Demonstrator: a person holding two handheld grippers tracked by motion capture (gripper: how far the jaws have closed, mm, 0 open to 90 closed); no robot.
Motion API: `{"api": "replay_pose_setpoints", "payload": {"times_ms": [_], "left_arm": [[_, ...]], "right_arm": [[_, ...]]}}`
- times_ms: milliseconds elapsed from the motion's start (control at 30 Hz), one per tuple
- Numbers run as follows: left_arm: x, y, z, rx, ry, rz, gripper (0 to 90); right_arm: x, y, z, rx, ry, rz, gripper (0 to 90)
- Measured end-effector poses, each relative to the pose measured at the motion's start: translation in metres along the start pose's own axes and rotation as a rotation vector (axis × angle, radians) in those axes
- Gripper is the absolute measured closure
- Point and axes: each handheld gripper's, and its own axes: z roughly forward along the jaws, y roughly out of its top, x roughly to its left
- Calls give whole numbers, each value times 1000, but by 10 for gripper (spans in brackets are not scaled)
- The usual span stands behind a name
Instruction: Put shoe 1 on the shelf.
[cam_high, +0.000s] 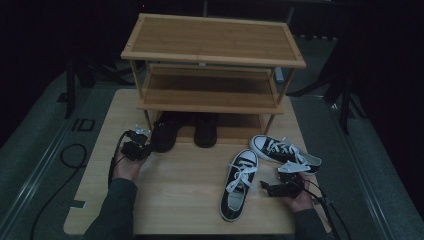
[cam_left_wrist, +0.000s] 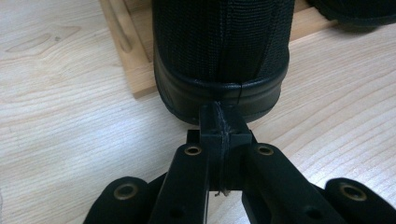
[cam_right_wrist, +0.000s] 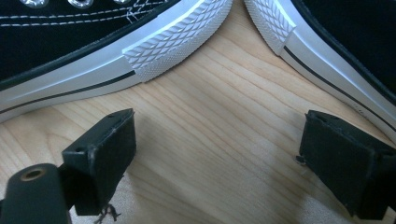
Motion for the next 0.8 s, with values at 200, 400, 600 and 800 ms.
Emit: {"api": "replay_pose_setpoints", "payload": {"times_ms": [200,400,600,800], "left_arm": [[-9,6,5,10,-25,46,894],[-18,11,9,21,-52,99,891],[-6,11,5,-5,-24,47,895],[2,23,12,-12,-5,22,896]], "right_arm": [[0,0,0,-1,-1,-2,108],[0,0,0,-1,-1,-2,108],[0,0,0,0,0,0,108],[0,0,0,0,0,-4,108]]}}
